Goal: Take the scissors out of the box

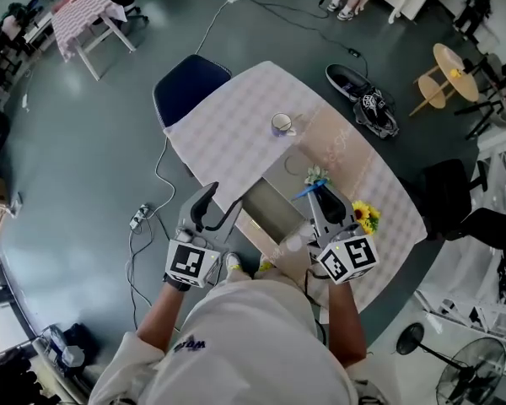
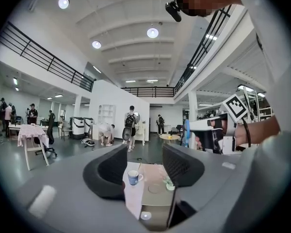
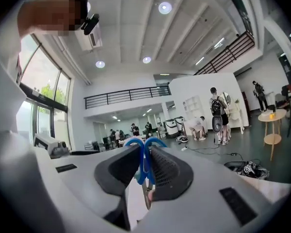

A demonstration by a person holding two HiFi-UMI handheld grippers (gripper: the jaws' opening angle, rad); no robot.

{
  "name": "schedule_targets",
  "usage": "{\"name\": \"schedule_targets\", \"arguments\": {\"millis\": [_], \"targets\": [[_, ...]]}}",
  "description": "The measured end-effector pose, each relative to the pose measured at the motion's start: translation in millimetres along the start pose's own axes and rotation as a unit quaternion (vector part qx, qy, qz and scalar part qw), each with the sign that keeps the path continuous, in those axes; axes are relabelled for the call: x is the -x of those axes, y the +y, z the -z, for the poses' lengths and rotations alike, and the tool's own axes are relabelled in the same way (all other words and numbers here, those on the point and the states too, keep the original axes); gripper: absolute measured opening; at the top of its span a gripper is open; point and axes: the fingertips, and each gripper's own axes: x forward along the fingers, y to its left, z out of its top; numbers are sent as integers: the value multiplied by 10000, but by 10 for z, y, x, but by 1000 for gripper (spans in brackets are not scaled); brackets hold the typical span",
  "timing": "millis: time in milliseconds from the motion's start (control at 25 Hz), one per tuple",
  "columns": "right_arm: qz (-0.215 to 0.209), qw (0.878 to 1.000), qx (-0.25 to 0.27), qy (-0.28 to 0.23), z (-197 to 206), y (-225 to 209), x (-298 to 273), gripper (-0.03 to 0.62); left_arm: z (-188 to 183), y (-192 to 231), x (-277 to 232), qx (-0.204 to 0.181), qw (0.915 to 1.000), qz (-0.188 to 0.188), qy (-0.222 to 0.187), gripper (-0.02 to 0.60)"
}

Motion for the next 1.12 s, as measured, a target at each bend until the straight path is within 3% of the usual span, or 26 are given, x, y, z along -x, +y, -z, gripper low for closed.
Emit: {"name": "schedule_targets", "arguments": {"millis": [320,560,640,760,1120], "targets": [[50,9985,-304,-463,-494,-4,244,75,-232,114,-62,-160,9996,-74,-224,177],[61,9975,-283,-642,-682,65,325,75,-266,258,-75,-126,9994,-272,-154,26],[69,9975,-239,-662,-724,78,329,75,-254,321,-89,-30,9993,-356,-94,3],[99,9974,-203,-678,-748,67,344,75,-246,355,-109,57,9993,-367,-98,2],[209,9978,-17,-624,-744,43,375,75,-238,306,-116,-199,9994,-278,-90,2]]}}
